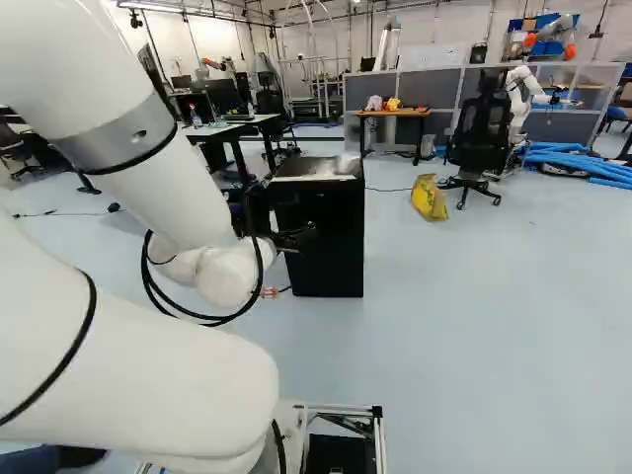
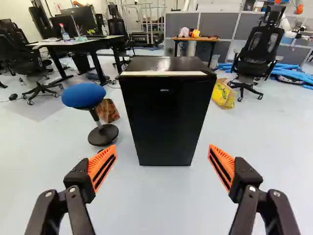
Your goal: Grab a drink from the fridge
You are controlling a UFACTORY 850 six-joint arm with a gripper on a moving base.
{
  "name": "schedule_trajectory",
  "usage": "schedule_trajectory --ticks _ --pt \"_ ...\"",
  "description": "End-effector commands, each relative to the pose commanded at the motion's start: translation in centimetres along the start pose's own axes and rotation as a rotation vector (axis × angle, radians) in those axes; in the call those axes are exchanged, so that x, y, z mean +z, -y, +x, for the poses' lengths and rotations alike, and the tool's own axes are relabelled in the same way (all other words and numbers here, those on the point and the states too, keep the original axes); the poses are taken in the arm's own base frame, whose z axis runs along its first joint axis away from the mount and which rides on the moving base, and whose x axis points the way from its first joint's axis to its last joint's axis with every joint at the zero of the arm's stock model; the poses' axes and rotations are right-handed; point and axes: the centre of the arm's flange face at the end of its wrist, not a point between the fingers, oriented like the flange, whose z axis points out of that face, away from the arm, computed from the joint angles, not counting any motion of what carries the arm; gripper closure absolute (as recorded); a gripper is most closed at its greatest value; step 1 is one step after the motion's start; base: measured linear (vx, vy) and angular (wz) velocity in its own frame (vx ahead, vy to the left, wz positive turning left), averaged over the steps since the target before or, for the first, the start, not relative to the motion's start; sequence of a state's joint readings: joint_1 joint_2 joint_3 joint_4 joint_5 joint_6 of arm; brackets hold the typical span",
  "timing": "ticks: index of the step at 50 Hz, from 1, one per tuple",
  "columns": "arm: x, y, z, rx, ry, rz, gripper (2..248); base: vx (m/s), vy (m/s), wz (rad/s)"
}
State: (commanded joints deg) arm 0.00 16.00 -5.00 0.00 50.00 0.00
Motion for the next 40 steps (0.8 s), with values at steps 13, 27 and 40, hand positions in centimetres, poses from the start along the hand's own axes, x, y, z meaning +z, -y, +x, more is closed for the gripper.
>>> schedule_trajectory --ticks 13,27,40 --pt "0.0 0.0 0.0 0.0 0.0 0.0 3 0.07 -0.007 -0.013" --pt "0.0 0.0 0.0 0.0 0.0 0.0 3 0.081 0.02 -0.015" --pt "0.0 0.0 0.0 0.0 0.0 0.0 3 0.081 0.032 -0.011"
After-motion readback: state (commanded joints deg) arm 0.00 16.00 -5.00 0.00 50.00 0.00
